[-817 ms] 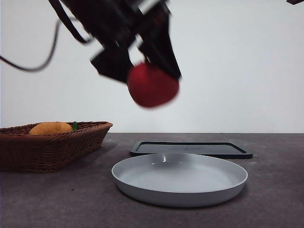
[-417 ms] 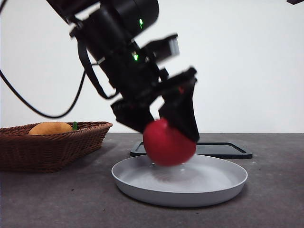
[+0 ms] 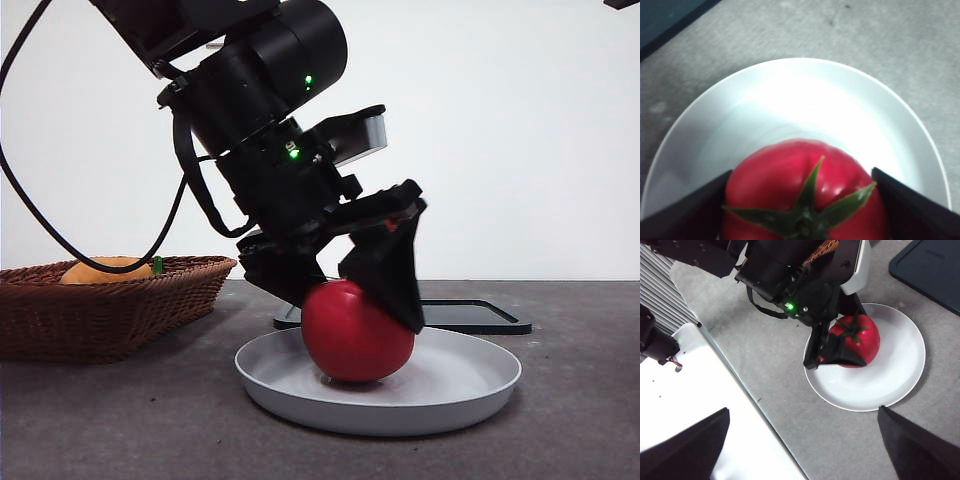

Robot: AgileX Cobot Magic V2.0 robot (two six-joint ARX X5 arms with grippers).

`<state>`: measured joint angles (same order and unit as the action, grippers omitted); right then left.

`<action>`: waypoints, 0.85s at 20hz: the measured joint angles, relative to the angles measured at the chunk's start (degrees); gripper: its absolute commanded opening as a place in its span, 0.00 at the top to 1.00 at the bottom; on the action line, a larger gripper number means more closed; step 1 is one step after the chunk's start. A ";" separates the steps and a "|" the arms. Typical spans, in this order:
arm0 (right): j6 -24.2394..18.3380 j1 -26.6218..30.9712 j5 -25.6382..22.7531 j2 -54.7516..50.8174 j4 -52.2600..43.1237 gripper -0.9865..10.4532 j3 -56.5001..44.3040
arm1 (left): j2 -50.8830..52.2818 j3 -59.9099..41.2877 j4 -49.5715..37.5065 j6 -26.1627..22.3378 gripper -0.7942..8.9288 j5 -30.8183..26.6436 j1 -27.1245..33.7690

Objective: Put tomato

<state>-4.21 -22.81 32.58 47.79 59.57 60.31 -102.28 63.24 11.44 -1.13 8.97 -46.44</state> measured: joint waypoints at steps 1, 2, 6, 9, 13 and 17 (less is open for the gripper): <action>0.00 0.00 0.00 0.00 0.02 0.50 0.00 | 0.00 0.00 -0.09 -0.09 0.40 0.00 -0.13; 0.00 0.00 0.00 0.00 0.00 0.50 0.00 | 0.00 0.00 -0.09 -0.09 0.40 0.02 -0.20; 0.00 0.00 0.00 0.00 0.02 0.50 0.00 | 0.00 0.09 0.24 -0.07 0.40 0.00 -0.20; 0.00 0.00 0.00 0.00 0.00 0.50 0.00 | 0.00 2.51 4.28 -0.07 0.40 0.00 -0.20; 0.00 0.00 0.00 0.00 0.00 0.50 0.00 | 0.00 9.33 9.81 -0.09 0.40 0.00 -0.17; 0.00 0.00 -1.09 0.00 0.02 0.50 0.00 | 0.59 13.53 13.29 -0.07 0.40 0.02 1.70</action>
<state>-4.21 -22.81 31.48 47.79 59.59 60.31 -101.69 76.77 24.73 -1.19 8.99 -44.73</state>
